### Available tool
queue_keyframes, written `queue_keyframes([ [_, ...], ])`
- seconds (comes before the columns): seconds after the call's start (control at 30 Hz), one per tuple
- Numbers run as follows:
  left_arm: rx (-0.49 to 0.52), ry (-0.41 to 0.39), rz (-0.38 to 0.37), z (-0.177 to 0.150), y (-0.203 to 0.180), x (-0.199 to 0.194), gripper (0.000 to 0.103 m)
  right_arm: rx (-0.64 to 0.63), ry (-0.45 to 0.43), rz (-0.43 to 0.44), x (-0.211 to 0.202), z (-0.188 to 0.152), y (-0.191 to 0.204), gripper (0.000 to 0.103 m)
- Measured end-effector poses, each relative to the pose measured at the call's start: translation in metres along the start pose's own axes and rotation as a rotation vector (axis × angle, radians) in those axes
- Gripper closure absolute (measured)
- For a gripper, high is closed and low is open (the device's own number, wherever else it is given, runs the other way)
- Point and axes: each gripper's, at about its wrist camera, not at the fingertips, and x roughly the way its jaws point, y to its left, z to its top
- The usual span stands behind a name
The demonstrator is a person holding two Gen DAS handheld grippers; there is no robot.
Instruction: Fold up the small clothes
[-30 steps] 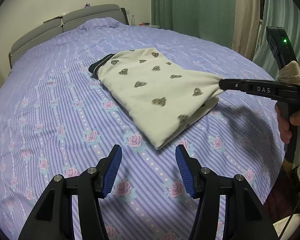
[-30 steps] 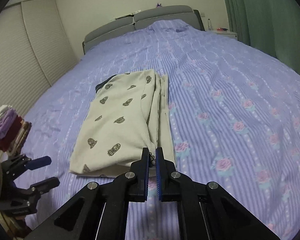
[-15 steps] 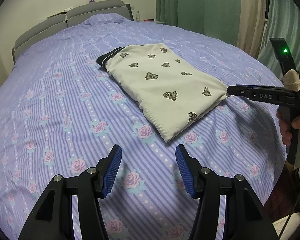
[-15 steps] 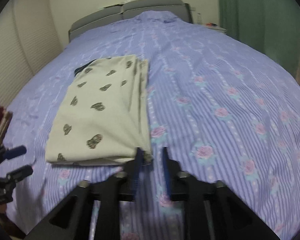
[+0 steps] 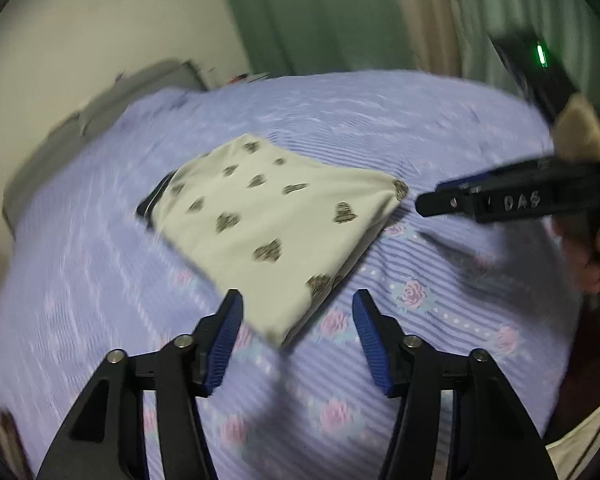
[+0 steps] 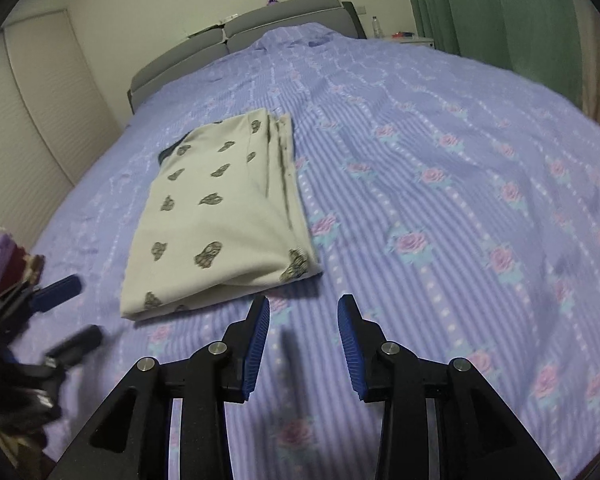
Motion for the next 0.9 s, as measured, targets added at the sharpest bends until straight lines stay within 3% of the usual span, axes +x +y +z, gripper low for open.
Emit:
queue_keyframes([
  [0.27,0.081,0.067,0.059,-0.005,-0.002,0.032,0.061,-0.032,-0.002,0.030,0.008,-0.002,0.001,0.067],
  [0.37,0.056,0.076,0.057,-0.005,0.006,0.032,0.076,-0.061,-0.007,0.042,0.011,0.000,0.004,0.067],
  [0.43,0.031,0.074,0.057,-0.006,0.013,0.030,0.093,-0.077,-0.007,0.043,0.014,0.003,0.005,0.067],
  [0.47,0.010,0.073,0.053,-0.005,0.016,0.029,0.096,-0.076,-0.011,0.048,0.015,0.004,0.004,0.067],
  [0.57,-0.058,0.062,0.022,-0.005,0.025,0.021,0.097,-0.062,-0.005,0.061,0.019,0.008,0.001,0.067],
  [0.8,-0.014,0.086,0.038,-0.012,0.012,0.022,0.097,-0.078,-0.017,0.074,0.018,0.009,0.000,0.067],
  [0.9,-0.006,0.090,0.050,-0.016,0.007,0.023,0.089,-0.084,-0.012,0.070,0.021,0.010,0.001,0.067],
])
